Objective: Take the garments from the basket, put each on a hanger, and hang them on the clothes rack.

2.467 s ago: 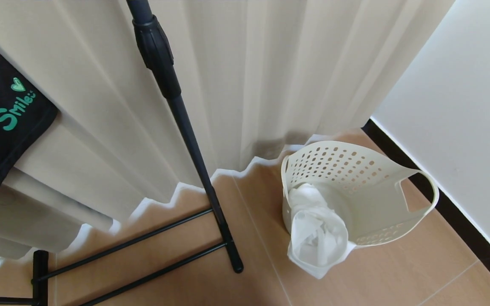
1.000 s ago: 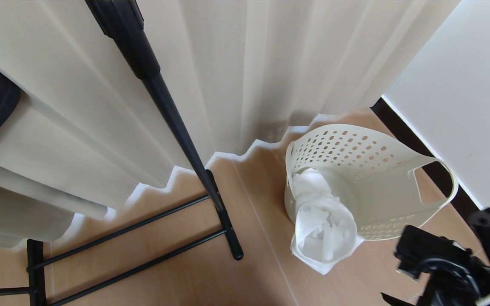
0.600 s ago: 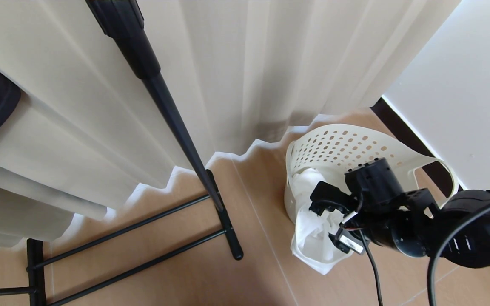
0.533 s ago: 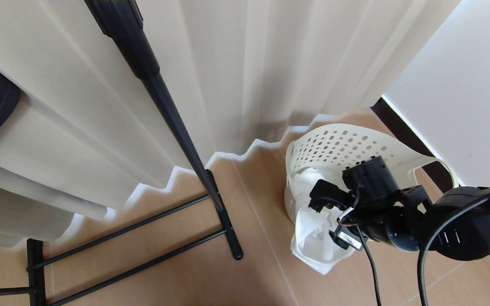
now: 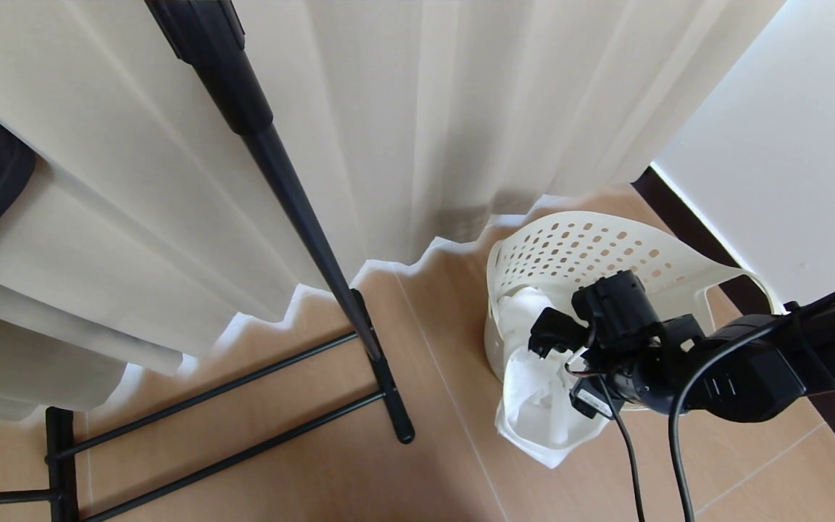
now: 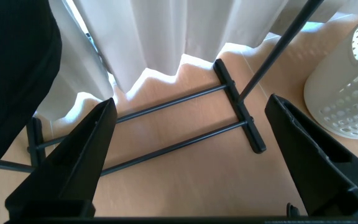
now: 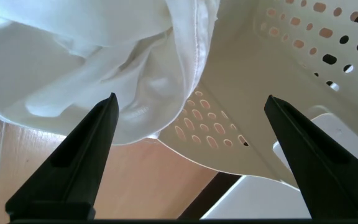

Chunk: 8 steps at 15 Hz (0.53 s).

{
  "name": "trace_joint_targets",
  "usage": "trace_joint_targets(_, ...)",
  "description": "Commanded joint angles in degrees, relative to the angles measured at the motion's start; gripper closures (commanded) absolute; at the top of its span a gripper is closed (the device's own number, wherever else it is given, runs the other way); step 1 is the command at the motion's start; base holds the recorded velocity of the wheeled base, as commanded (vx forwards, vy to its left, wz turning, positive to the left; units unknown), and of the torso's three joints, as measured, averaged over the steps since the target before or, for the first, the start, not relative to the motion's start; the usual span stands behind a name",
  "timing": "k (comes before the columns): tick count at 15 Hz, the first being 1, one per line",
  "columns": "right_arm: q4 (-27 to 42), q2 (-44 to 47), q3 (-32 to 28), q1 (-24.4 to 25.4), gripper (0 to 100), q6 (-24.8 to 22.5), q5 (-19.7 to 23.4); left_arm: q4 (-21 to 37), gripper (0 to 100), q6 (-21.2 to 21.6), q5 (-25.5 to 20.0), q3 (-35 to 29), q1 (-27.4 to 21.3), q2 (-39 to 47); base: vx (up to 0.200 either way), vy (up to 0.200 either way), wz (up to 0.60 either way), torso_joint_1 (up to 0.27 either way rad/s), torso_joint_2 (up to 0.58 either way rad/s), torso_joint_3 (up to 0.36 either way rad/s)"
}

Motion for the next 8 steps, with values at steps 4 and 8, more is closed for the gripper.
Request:
trace_joint_targets(4,-0.35,3.35,-2.01,-1.64,0,0.32,-0.25,-0.02,0,-0.02,0.02,0.00,0.01,0.07,0.000,0.000,0.00,0.000,0.00,0.000)
trace_joint_targets(8,-1.49,4.49,-3.07,-2.25,0,0.68,-0.68,-0.02,0,-0.02,0.02,0.00,0.01,0.07,0.000,0.000,0.00,0.000,0.00,0.000)
